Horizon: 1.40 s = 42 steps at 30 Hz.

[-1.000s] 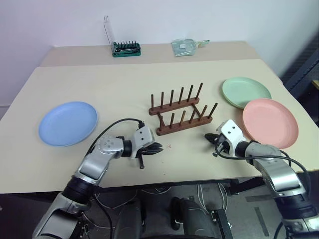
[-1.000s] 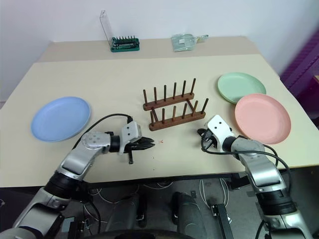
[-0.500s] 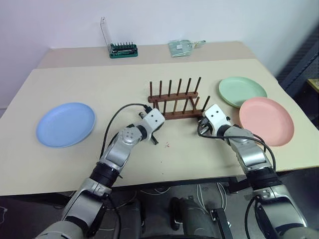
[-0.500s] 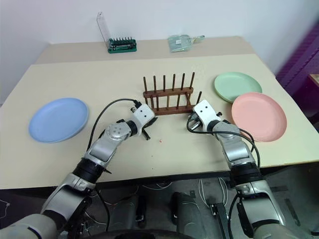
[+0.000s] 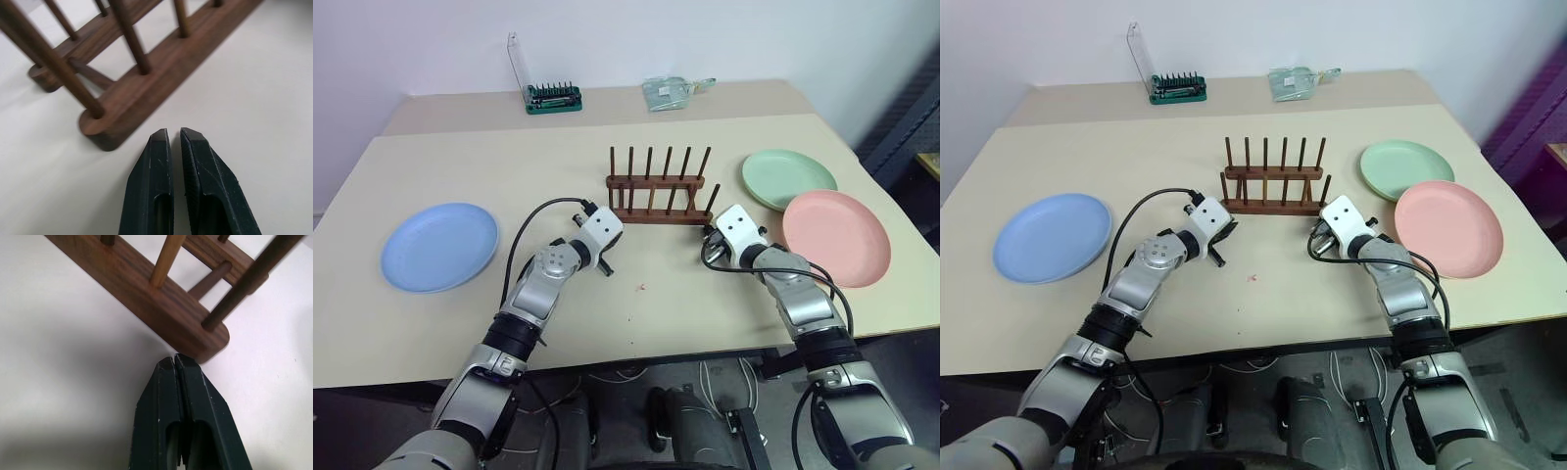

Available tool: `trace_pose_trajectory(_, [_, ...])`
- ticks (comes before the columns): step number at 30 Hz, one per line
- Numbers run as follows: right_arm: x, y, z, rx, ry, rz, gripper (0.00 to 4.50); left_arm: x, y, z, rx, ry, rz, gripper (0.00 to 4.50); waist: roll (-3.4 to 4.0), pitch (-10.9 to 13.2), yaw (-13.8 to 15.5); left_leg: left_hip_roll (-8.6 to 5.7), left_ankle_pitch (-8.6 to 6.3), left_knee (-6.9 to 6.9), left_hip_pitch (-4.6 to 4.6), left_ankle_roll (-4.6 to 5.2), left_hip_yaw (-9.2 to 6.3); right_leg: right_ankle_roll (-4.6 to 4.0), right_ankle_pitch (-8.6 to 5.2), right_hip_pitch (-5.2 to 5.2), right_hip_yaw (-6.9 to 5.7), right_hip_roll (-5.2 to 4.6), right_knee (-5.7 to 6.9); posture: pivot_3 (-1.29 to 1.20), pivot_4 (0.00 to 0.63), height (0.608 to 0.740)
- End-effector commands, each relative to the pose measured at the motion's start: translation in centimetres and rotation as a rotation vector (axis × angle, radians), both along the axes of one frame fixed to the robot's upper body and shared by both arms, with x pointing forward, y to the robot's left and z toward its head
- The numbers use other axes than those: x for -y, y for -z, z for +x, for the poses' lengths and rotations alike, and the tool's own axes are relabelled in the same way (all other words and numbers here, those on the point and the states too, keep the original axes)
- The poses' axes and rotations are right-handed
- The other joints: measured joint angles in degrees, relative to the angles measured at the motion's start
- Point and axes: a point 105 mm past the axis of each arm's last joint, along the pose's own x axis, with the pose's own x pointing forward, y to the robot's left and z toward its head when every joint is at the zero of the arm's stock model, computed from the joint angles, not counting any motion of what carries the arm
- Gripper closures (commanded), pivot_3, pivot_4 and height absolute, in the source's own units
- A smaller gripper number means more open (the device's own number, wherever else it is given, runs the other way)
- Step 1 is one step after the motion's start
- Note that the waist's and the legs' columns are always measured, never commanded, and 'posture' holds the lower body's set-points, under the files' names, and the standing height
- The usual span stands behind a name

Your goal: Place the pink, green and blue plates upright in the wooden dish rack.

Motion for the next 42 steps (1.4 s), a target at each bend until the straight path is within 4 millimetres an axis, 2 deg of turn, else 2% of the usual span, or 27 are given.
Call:
trace_pose_trajectory(1, [0.3,-1.2,1.2,0.036,0.028,0.023,4.5,1.7,1.1,-1.5,-0.05,0.099,0.003,4.11,0.0,0.0,0.05,0.0,0.0,0.01,0.0,0.0,0.0,0.0,0.0,0.0,0.0,0.0,0.0,0.0,0.15,0.73])
trace_pose_trajectory(4, [0.2,-1.5,2.4,0.046,0.054,0.04,4.5,2.4,0.9,-2.0,-0.05,0.132,-0.018,4.11,0.0,0.0,-0.06,-0.01,0.0,0.01,-0.01,0.0,0.0,0.0,0.0,0.0,0.0,-0.01,0.0,0.0,0.15,0.73])
trace_pose_trajectory(7, [0.0,-1.8,2.8,0.061,0.049,0.029,4.5,2.6,0.7,-2.2,-0.048,0.138,-0.03,4.11,0.0,0.0,0.14,-0.02,0.0,0.0,-0.04,0.01,-0.01,0.0,0.0,-0.02,0.0,0.01,0.0,0.0,0.15,0.73])
trace_pose_trajectory(11, [0.7,-2.8,1.7,0.102,0.021,-0.004,4.5,2.8,-0.1,-2.8,-0.042,0.157,-0.084,4.11,0.01,0.01,0.21,-0.03,-0.01,0.0,-0.07,0.03,0.01,0.03,0.0,-0.04,0.02,-0.02,0.0,0.0,0.15,0.73])
trace_pose_trajectory(13, [1.1,-4.0,0.1,0.12,-0.034,-0.009,4.5,3.5,-1.0,-3.7,-0.035,0.215,-0.142,4.11,0.03,0.02,0.28,-0.03,-0.02,0.0,-0.11,0.04,0.0,0.05,-0.02,-0.08,0.02,-0.04,0.0,0.0,0.15,0.73])
trace_pose_trajectory(16, [1.4,-7.1,-3.2,0.137,-0.12,0.068,3.7,4.7,-2.3,-5.5,-0.044,0.327,-0.23,4.18,0.08,0.06,0.8,-0.03,-0.03,-0.01,-0.21,0.06,0.0,0.07,-0.03,-0.2,0.03,-0.05,-0.01,0.0,0.15,0.73])
trace_pose_trajectory(19, [3.1,-9.3,-6.3,0.121,-0.101,0.127,2.25,5.9,-2.9,-7.0,-0.077,0.428,-0.29,4.18,0.1,0.08,1.22,-0.01,-0.04,0.01,-0.2,0.05,-0.01,0.06,-0.04,-0.22,0.03,-0.01,0.0,0.0,0.15,0.73])
trace_pose_trajectory(23, [6.7,-7.9,-9.5,0.021,0.025,0.032,0.29,7.4,-2.6,-8.9,-0.148,0.571,-0.297,4.18,0.07,0.07,1.47,-0.02,-0.08,0.07,-0.15,-0.02,-0.12,0.05,-0.07,-0.08,-0.05,0.0,-0.1,0.0,0.15,0.73])
trace_pose_trajectory(27, [9.4,-6.1,-10.4,-0.029,0.194,0.025,0.29,8.3,-2.8,-9.7,-0.172,0.654,-0.307,4.18,0.08,0.08,1.05,-0.03,-0.21,0.07,-0.17,-0.2,-0.11,0.06,-0.07,-0.09,-0.06,-0.02,-0.18,0.0,0.15,0.73])
trace_pose_trajectory(32, [11.8,-3.7,-10.0,-0.071,0.358,-0.024,0.29,8.7,-3.5,-9.9,-0.157,0.71,-0.31,4.18,0.08,0.08,1.05,-0.07,-0.23,0.08,-0.17,-0.22,-0.14,0.06,-0.07,-0.15,-0.06,0.08,-0.18,0.0,0.15,0.73])
trace_pose_trajectory(37, [12.1,-2.2,-9.2,-0.092,0.377,-0.052,0.29,8.6,-4.0,-9.7,-0.14,0.7,-0.332,4.18,0.09,0.09,1.09,-0.07,-0.2,0.07,-0.19,-0.12,-0.12,0.05,-0.08,-0.15,-0.05,0.07,-0.21,0.0,0.15,0.73])
trace_pose_trajectory(42, [11.7,-1.7,-8.5,-0.079,0.358,-0.087,2.6,8.1,-3.6,-9.7,-0.149,0.671,-0.34,4.18,0.09,0.09,1.1,-0.06,-0.18,0.07,-0.19,-0.08,-0.13,0.06,-0.08,-0.16,-0.04,0.09,-0.2,0.0,0.15,0.73])
